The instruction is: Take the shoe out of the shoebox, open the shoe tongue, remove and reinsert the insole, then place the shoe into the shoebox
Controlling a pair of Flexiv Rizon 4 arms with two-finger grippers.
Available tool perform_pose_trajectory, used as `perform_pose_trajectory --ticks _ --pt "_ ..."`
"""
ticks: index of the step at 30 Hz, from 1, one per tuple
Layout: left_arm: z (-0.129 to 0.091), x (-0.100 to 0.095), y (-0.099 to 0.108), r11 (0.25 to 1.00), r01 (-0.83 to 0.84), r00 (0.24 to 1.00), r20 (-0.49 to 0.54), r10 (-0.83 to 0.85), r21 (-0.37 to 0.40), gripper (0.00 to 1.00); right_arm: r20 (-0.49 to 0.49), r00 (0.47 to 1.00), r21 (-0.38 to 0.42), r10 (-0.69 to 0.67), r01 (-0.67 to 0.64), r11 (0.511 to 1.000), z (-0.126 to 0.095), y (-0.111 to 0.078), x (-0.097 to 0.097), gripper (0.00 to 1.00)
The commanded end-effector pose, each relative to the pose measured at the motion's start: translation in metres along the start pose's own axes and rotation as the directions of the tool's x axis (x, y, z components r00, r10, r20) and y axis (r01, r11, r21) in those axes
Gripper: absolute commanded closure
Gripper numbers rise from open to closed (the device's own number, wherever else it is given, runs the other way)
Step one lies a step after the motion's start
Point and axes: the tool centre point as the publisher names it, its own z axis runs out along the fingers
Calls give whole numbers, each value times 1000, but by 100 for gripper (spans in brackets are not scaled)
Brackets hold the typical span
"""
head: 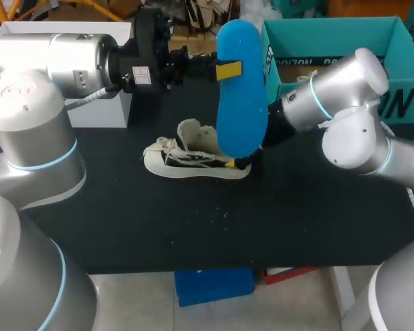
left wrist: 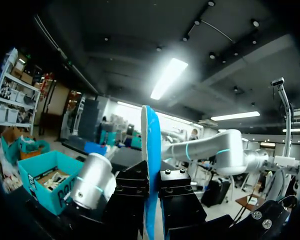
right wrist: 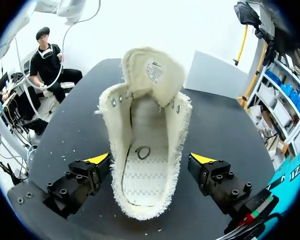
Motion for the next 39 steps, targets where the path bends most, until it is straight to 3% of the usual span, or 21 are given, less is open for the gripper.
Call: perform_pose_trajectory --ticks 1,29,33,39 --pt "2 0 1 1000 -1 1000 5 1 0 100 2 1000 -118 3 -2 993 6 -9 3 0" --pt "2 0 1 1000 -1 1000 5 1 0 100 -33 997 -139 70 -74 988 20 -37 14 0" --pt "2 0 1 1000 -1 1000 5 1 0 100 -63 998 -64 28 -32 997 5 -37 10 0" --pt "2 0 1 1000 -1 1000 5 1 0 100 -159 985 194 -63 94 976 -31 -32 -1 0"
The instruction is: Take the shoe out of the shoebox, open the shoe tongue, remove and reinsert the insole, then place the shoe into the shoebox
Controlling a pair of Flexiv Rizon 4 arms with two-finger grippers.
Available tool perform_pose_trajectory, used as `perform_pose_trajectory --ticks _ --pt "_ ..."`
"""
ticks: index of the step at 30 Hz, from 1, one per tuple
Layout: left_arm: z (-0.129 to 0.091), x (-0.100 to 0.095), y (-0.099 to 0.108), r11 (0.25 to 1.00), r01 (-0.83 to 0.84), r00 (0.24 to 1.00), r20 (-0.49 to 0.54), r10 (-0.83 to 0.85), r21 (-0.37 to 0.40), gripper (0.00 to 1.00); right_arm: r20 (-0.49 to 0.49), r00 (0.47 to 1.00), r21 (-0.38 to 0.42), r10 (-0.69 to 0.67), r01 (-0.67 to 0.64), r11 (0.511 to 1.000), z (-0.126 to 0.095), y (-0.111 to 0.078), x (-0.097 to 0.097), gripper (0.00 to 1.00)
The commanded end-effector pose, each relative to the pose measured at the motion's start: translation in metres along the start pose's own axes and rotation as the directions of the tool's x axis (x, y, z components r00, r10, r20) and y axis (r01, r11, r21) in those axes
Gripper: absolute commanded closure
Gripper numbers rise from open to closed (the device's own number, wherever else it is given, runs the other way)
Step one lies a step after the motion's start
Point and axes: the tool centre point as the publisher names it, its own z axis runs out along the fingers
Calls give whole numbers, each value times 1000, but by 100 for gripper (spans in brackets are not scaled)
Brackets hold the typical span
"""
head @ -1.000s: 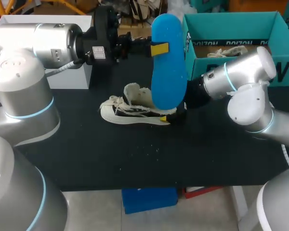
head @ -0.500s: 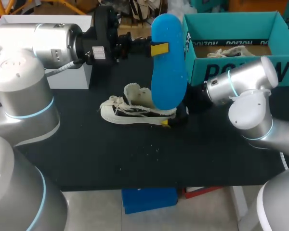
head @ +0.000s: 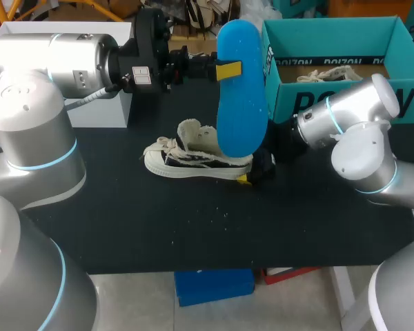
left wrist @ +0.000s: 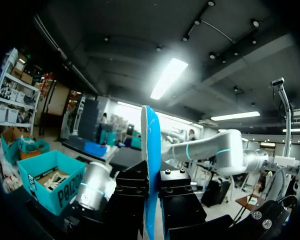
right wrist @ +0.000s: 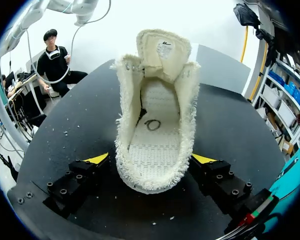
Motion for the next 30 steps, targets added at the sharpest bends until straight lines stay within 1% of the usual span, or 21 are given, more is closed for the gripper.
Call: perform_pose_trajectory --ticks 1,2,4,7,10,13,14,15,17,18,19,25,30 --pt "2 0 1 1000 -1 1000 5 1 0 100 -110 993 270 -43 72 960 -39 16 -12 0" --pt "2 0 1 1000 -1 1000 5 1 0 100 -114 992 296 -51 83 951 -43 18 -15 0" --pt "2 0 1 1000 -1 1000 5 1 0 100 -129 989 380 -66 111 918 -48 23 -21 0" --pt "2 0 1 1000 -1 1000 5 1 0 100 -126 990 444 -71 120 888 -48 28 -27 0" --pt "2 0 1 1000 -1 1000 5 1 0 100 -117 991 507 -69 120 854 -42 34 -34 0" --pt "2 0 1 1000 -1 1000 5 1 0 100 -101 993 549 -54 101 830 -34 40 -38 25" --pt "2 0 1 1000 -1 1000 5 1 0 100 -100 994 565 -52 99 819 -30 41 -39 31" --pt "2 0 1 1000 -1 1000 5 1 0 100 -97 994 576 -48 95 812 -27 43 -39 33" --pt "2 0 1 1000 -1 1000 5 1 0 100 -94 995 600 -41 89 795 -21 45 -40 42" --pt "2 0 1 1000 -1 1000 5 1 0 100 -98 994 615 -39 92 783 -19 47 -41 51" --pt "2 0 1 1000 -1 1000 5 1 0 100 -98 994 625 -38 91 776 -16 48 -41 52" --pt "2 0 1 1000 -1 1000 5 1 0 100 -94 995 639 -40 91 764 -8 60 -43 51" --pt "2 0 1 1000 -1 1000 5 1 0 100 -104 994 653 -45 102 751 -2 66 -44 51"
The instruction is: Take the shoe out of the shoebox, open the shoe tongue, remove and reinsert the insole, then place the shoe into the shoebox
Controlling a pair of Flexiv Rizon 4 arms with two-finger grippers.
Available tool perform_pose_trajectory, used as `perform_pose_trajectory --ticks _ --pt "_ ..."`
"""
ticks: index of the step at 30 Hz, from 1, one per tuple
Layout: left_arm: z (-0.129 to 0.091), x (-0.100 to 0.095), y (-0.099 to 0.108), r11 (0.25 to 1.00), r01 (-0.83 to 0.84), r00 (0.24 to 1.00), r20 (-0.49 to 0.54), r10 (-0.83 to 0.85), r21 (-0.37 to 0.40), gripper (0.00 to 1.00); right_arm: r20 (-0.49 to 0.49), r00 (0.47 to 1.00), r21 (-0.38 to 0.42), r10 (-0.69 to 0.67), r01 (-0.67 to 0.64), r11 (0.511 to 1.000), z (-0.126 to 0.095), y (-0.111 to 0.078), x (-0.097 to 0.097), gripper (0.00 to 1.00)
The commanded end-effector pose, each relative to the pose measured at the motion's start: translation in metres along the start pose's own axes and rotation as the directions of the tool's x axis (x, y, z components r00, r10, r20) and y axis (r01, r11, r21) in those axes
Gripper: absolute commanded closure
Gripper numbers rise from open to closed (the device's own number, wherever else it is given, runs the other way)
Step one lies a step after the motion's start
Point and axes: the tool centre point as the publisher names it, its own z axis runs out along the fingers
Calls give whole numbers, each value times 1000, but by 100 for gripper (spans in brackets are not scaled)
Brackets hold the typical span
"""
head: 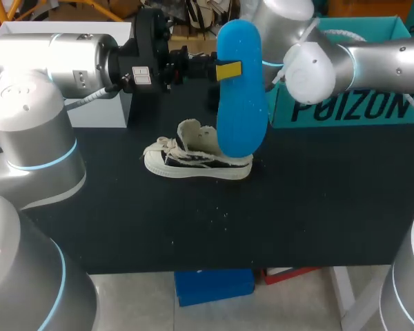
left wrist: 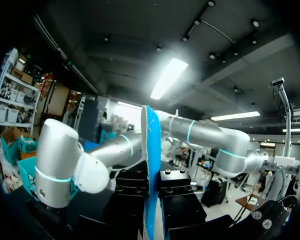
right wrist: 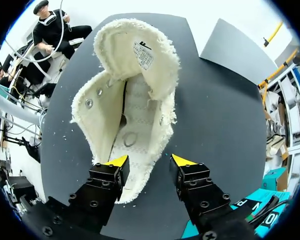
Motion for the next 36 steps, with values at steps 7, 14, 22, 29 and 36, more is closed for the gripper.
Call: perform_pose_trajectory --ticks 7,14,22,29,36 --pt "2 0 1 1000 -1 1000 5 1 0 100 -9 1000 189 26 -23 982 11 15 -9 53" --pt "2 0 1 1000 -1 1000 5 1 0 100 -29 999 190 32 -26 981 24 29 -11 55" --pt "2 0 1 1000 -1 1000 5 1 0 100 -51 998 178 42 -33 983 40 32 -10 59" --pt "2 0 1 1000 -1 1000 5 1 0 100 -60 996 161 61 -50 986 42 31 -9 100" --pt "2 0 1 1000 -1 1000 5 1 0 100 -60 996 161 61 -50 986 42 31 -9 100"
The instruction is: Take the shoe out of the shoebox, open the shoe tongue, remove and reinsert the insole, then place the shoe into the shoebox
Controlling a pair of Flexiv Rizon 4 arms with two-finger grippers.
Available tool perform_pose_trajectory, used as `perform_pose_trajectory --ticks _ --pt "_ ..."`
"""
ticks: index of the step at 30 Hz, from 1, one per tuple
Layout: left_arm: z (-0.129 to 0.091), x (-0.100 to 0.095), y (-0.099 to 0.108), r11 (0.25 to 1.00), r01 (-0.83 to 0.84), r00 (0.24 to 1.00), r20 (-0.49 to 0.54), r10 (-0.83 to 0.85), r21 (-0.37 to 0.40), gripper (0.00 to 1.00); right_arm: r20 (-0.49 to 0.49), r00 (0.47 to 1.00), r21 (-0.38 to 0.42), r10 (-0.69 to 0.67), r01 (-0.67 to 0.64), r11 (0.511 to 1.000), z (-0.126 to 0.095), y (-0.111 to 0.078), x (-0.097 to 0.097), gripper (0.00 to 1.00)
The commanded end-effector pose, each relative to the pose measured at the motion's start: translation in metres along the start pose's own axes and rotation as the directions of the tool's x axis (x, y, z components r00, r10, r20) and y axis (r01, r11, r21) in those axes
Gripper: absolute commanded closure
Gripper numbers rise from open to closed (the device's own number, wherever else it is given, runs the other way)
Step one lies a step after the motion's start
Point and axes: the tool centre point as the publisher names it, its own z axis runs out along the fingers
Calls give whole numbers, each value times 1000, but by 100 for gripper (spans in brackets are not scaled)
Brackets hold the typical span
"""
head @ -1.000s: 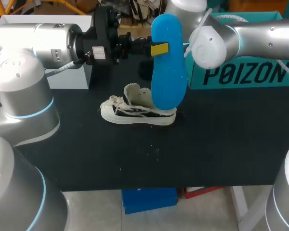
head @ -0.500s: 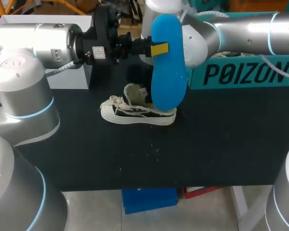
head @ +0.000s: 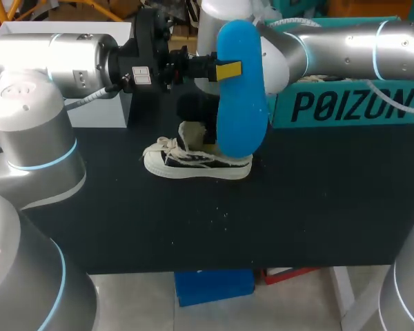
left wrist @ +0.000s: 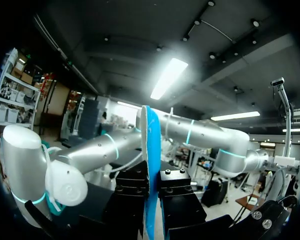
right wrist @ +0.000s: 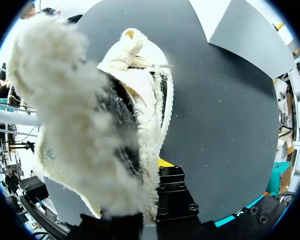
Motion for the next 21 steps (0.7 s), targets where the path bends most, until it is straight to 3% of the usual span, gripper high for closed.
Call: perform_pose_trajectory --ticks 1,13,17,21 --pt "2 0 1 1000 -1 1000 4 1 0 100 -1 1000 3 0 0 1000 2 0 1 100" --pt "2 0 1 1000 -1 1000 4 1 0 100 8 999 13 37 -37 999 1 -3 4 100" --pt "2 0 1 1000 -1 1000 4 1 0 100 61 987 103 146 -151 983 -32 -22 11 100" --pt "2 0 1 1000 -1 1000 4 1 0 100 68 919 99 388 -393 914 -67 -48 9 100"
